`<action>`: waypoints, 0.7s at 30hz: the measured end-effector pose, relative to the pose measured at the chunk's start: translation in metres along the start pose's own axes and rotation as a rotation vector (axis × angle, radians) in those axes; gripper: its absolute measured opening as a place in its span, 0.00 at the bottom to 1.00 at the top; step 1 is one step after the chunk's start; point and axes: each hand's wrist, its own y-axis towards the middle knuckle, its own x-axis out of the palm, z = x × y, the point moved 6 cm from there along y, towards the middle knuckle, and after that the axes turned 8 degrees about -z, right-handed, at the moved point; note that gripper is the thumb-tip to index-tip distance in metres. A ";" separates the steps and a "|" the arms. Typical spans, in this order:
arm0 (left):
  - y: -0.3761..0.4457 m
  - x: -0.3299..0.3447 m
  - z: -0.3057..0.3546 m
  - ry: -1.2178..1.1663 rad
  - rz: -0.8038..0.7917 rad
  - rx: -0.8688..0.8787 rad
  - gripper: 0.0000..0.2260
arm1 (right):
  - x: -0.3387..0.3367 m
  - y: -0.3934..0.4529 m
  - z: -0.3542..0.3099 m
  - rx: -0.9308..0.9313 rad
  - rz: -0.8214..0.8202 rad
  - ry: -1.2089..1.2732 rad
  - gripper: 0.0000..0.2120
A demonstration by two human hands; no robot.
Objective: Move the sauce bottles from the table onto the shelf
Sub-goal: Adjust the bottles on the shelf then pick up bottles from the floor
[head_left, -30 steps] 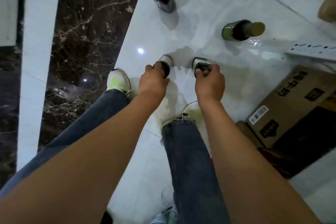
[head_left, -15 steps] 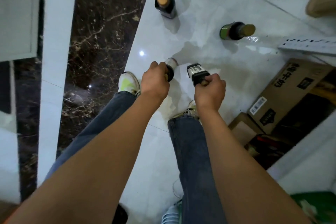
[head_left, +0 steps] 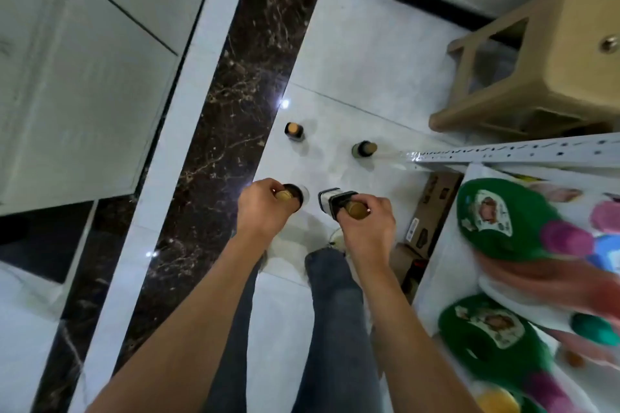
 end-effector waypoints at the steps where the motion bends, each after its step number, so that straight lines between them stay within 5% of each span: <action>1: -0.015 -0.016 0.014 -0.022 -0.006 0.014 0.09 | -0.016 -0.016 -0.016 -0.030 0.009 0.010 0.13; 9: -0.105 -0.127 0.130 -0.146 -0.081 0.302 0.06 | -0.121 -0.132 -0.109 -0.219 0.277 0.103 0.20; 21: -0.322 -0.230 0.289 0.205 -0.281 0.921 0.12 | -0.251 -0.363 -0.179 -0.394 0.906 0.218 0.17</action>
